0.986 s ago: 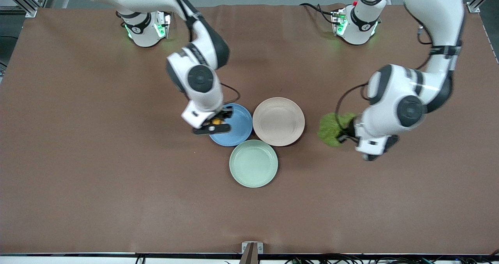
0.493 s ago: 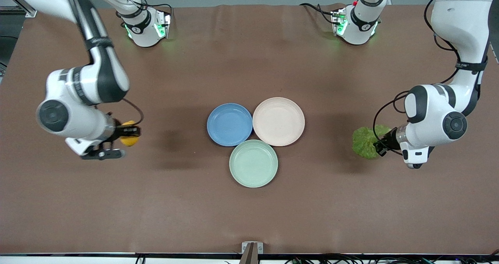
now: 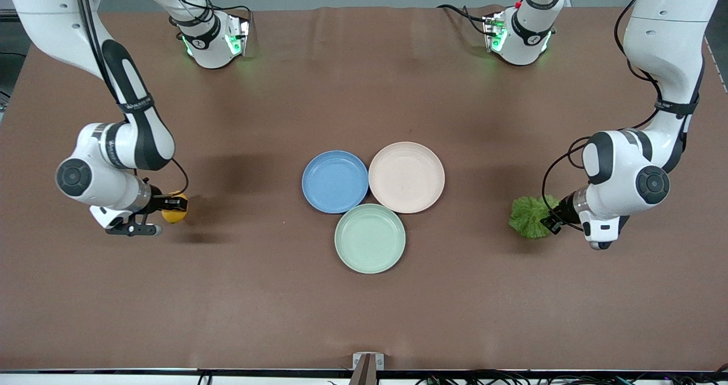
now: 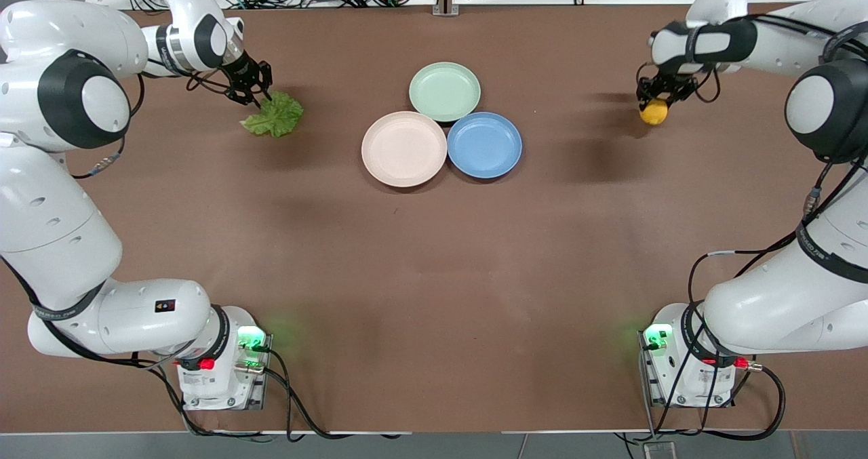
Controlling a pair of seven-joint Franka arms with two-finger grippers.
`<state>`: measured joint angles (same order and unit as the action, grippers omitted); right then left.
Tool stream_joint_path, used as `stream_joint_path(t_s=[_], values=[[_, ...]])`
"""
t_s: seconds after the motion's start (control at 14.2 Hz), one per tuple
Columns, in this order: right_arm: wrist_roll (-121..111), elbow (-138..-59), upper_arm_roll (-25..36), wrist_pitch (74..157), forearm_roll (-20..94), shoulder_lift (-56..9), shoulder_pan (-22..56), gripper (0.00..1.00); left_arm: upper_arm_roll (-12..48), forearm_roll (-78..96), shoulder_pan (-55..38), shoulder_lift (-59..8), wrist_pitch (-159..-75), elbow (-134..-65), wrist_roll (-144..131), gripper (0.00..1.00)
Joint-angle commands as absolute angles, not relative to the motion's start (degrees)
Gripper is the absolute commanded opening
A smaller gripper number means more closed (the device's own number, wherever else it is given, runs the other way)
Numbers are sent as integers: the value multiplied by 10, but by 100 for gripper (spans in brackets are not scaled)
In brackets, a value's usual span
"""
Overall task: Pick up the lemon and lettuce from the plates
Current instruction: 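Open the right gripper to drop the lemon while the left releases the lettuce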
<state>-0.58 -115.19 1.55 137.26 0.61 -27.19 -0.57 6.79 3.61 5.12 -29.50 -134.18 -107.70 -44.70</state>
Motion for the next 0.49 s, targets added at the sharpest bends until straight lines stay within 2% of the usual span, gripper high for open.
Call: stream_joint_path(t_s=[0.0,0.14,0.21,0.28,0.35,0.42], values=[[-16,-1167,4,1425,-3,-292,-22,33,70,12,55,-244,-1233,-1044,-433,100],[-27,-1167,4,1422,-3,-294,-23,34,70,-18,60,-241,-1113,-951,-396,100],[-28,-1167,4,1416,-3,-293,-23,40,69,-15,62,-243,-1054,-895,-396,100],[-28,-1167,4,1413,-3,-290,-22,65,69,-15,62,-244,-1002,-852,-396,100],[-26,-1166,4,1405,-3,-285,-22,99,69,-18,62,-243,-965,-818,-395,100],[-24,-1163,3,1378,-3,-266,-22,100,67,-20,64,-238,-949,-802,-391,100]])
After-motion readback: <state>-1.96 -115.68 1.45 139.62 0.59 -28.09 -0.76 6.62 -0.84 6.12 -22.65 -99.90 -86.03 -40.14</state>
